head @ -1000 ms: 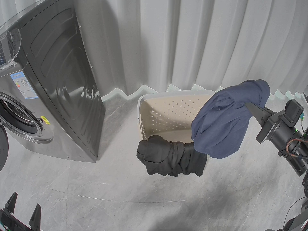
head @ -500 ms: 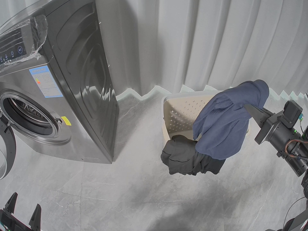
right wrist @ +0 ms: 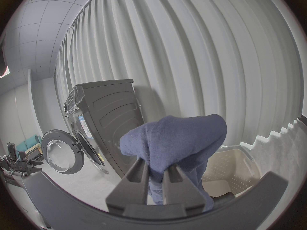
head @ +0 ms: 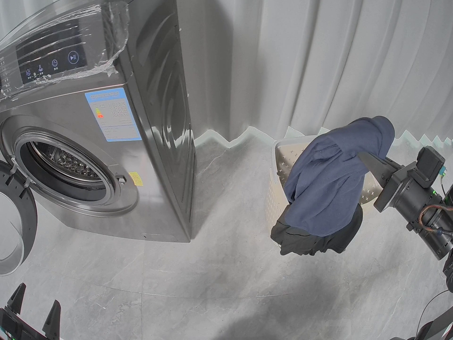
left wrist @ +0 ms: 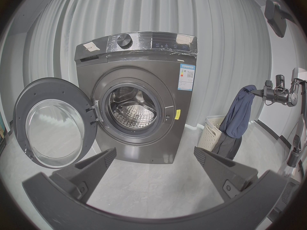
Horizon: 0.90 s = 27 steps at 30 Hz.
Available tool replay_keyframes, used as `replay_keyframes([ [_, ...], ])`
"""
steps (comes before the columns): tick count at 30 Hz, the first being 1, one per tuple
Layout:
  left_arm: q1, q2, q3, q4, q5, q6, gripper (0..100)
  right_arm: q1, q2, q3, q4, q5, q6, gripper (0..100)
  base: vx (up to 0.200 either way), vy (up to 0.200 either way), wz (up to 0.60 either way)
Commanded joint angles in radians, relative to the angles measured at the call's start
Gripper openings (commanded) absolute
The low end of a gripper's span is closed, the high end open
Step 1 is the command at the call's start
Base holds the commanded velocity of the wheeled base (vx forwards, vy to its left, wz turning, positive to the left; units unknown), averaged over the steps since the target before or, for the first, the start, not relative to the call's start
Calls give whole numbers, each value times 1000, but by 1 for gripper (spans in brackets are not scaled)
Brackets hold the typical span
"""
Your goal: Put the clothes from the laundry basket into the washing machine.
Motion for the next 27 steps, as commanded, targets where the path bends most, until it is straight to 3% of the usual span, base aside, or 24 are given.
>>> replay_keyframes([
  [1,0,-16,15,1,0,0,100,1,1,-3,-1,2,0,0,0,200,0],
  [5,0,-16,15,1,0,1,100,-1,1,-5,-1,2,0,0,0,200,0],
  [8,0,-16,15,1,0,3,100,-1,2,-6,1,2,0,0,0,0,0],
  [23,0,-16,15,1,0,1,100,-10,11,-3,4,0,3,0,-200,0,0],
  [27,0,-16,15,1,0,1,100,-10,21,-2,4,0,15,0,0,0,0],
])
